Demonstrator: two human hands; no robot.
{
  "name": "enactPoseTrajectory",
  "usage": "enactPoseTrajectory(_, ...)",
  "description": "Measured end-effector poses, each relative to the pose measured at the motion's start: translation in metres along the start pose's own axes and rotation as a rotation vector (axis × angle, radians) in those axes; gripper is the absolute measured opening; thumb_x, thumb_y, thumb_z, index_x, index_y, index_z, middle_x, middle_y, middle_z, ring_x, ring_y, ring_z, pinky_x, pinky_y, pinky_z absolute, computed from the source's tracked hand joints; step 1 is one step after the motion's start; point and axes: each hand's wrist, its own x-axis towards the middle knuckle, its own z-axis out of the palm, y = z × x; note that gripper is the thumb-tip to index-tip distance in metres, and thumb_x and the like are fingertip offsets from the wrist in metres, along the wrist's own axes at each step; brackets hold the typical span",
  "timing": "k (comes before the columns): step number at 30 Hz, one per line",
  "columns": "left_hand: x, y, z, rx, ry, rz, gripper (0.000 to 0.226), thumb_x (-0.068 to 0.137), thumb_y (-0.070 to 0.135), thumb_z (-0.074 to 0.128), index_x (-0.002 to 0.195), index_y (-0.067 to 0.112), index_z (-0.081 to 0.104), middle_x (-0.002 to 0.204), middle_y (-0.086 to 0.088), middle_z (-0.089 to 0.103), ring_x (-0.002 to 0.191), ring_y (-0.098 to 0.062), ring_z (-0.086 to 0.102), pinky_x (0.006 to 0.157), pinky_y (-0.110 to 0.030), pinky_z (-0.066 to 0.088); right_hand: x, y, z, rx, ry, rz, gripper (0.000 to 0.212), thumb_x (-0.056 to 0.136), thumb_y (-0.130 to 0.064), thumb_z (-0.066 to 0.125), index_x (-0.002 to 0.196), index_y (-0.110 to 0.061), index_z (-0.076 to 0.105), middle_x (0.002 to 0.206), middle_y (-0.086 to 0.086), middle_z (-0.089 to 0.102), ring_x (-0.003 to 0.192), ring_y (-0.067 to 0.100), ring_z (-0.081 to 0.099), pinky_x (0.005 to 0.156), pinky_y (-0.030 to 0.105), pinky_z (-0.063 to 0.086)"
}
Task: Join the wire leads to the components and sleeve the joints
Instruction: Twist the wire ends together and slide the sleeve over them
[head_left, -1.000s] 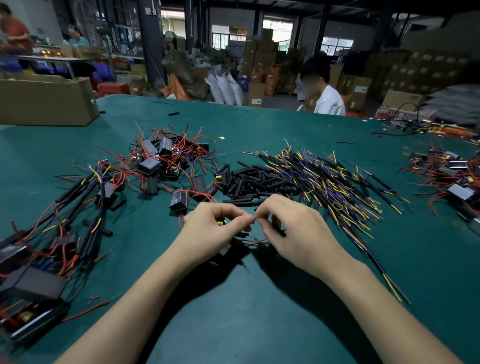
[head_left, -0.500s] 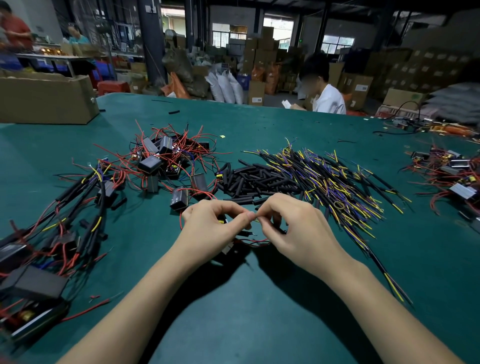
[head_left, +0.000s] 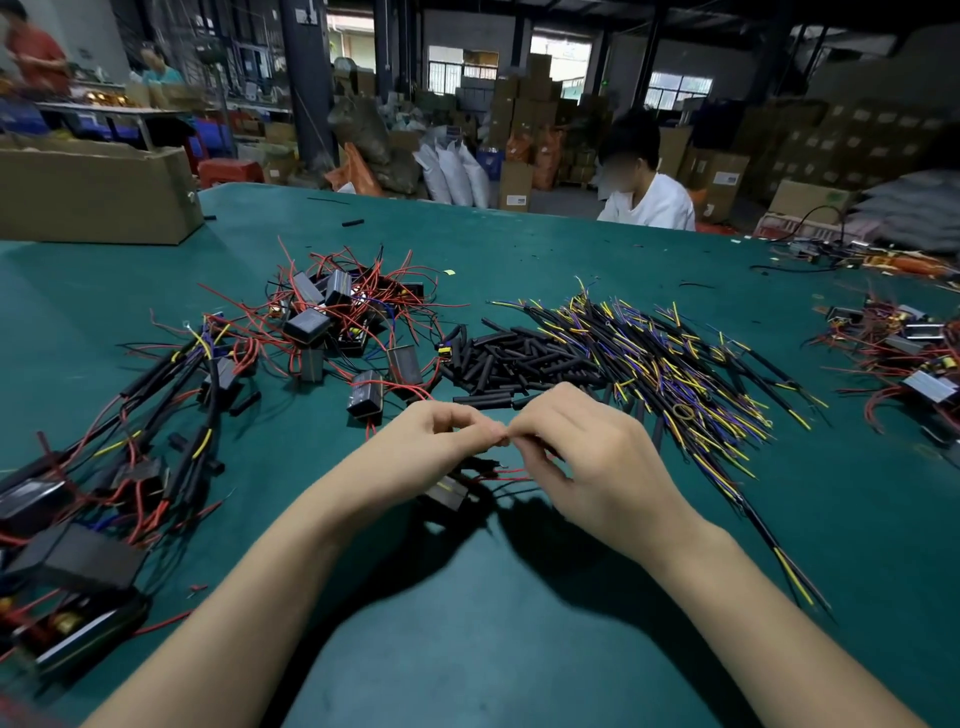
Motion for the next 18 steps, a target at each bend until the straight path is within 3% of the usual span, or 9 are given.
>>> enactPoseTrajectory(2,0.001,-0.002,0.005,0.114,0.107,0.024,0.035,0.070,0.061,0.059,0.080,0.029,0.070,0.086,-0.010,0.068,0.083,-0.017,0.058,0.105,-0.049,0.038,-0.003,0.002,0.001,0.133,-0.007,0.165,0.006,0.088,-0.004,0.058,0.087,-0.006,0.064,0.081,0.000,0.059,0.073,0.020,0.055,0.062,0.040,0.049)
enactPoseTrajectory(3,0.000,-0.002,0.009,0.133,0.159,0.049,0.033,0.069,0.062,0.058,0.079,0.033,0.068,0.087,-0.003,0.070,0.088,-0.017,0.061,0.107,-0.052,0.034,-0.005,0.004,0.001,0.175,-0.013,0.230,0.005,0.088,-0.006,0.059,0.088,-0.009,0.063,0.081,-0.003,0.057,0.073,0.017,0.054,0.063,0.040,0.048)
enactPoseTrajectory(5,0.000,-0.001,0.016,0.138,0.234,0.102,0.020,0.072,0.055,0.062,0.079,0.037,0.066,0.086,0.018,0.069,0.096,-0.002,0.062,0.109,-0.052,0.030,-0.006,0.006,0.002,0.233,-0.019,0.313,0.006,0.088,-0.008,0.059,0.087,-0.014,0.061,0.080,-0.007,0.055,0.072,0.014,0.054,0.064,0.038,0.047)
enactPoseTrajectory(8,-0.001,-0.004,0.023,0.324,0.373,0.214,0.011,0.079,0.042,0.072,0.078,0.039,0.061,0.086,0.027,0.065,0.096,0.016,0.052,0.113,-0.045,0.012,-0.004,0.006,0.003,0.304,-0.011,0.396,0.008,0.087,-0.008,0.061,0.083,-0.015,0.063,0.077,-0.006,0.058,0.072,0.011,0.055,0.066,0.030,0.046)
enactPoseTrajectory(11,-0.003,-0.006,0.025,0.562,0.469,0.376,0.014,0.081,0.035,0.072,0.076,0.038,0.059,0.084,0.022,0.061,0.103,0.006,0.049,0.109,-0.037,0.002,-0.002,0.002,0.003,0.416,-0.003,0.485,0.010,0.086,-0.007,0.062,0.079,-0.014,0.066,0.072,-0.007,0.061,0.067,0.009,0.055,0.062,0.022,0.043)
enactPoseTrajectory(18,-0.006,0.000,0.023,0.764,0.534,0.522,0.007,0.078,0.036,0.067,0.080,0.028,0.067,0.084,0.015,0.060,0.101,-0.011,0.056,0.105,-0.046,0.009,0.000,0.003,0.003,0.562,-0.020,0.662,0.012,0.087,-0.006,0.064,0.079,-0.014,0.068,0.070,-0.005,0.065,0.066,0.004,0.056,0.062,0.018,0.042)
